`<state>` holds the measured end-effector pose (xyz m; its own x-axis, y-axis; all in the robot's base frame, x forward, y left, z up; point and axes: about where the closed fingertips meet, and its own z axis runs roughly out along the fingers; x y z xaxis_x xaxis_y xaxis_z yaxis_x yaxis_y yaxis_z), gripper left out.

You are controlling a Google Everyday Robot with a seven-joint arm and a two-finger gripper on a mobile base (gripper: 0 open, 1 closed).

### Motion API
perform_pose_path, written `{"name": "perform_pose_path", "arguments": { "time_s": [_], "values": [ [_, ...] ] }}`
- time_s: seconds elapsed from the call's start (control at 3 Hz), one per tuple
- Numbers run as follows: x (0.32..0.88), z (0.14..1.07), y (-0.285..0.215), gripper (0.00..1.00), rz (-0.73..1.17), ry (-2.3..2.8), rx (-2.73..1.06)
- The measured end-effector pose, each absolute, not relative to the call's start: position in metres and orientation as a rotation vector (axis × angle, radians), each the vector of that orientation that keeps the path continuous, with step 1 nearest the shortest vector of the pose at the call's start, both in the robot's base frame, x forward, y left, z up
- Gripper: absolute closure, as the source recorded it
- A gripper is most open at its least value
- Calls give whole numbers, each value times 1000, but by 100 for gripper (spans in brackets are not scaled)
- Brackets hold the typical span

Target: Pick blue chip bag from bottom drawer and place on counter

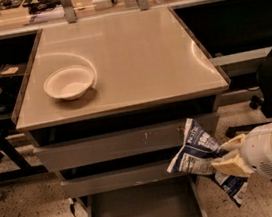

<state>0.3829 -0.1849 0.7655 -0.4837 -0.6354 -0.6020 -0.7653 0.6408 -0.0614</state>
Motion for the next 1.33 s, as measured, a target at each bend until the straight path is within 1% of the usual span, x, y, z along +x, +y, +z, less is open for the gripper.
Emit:
{"name": "perform_pose_path", "arguments": {
  "time_s": [0.67, 1.0, 1.33],
  "values": [
    [415, 879, -185, 100, 165, 2115, -1070],
    [439, 924, -174, 100, 123, 2025, -1071],
    [440, 928, -173, 100, 119, 2020, -1071]
  ]
}}
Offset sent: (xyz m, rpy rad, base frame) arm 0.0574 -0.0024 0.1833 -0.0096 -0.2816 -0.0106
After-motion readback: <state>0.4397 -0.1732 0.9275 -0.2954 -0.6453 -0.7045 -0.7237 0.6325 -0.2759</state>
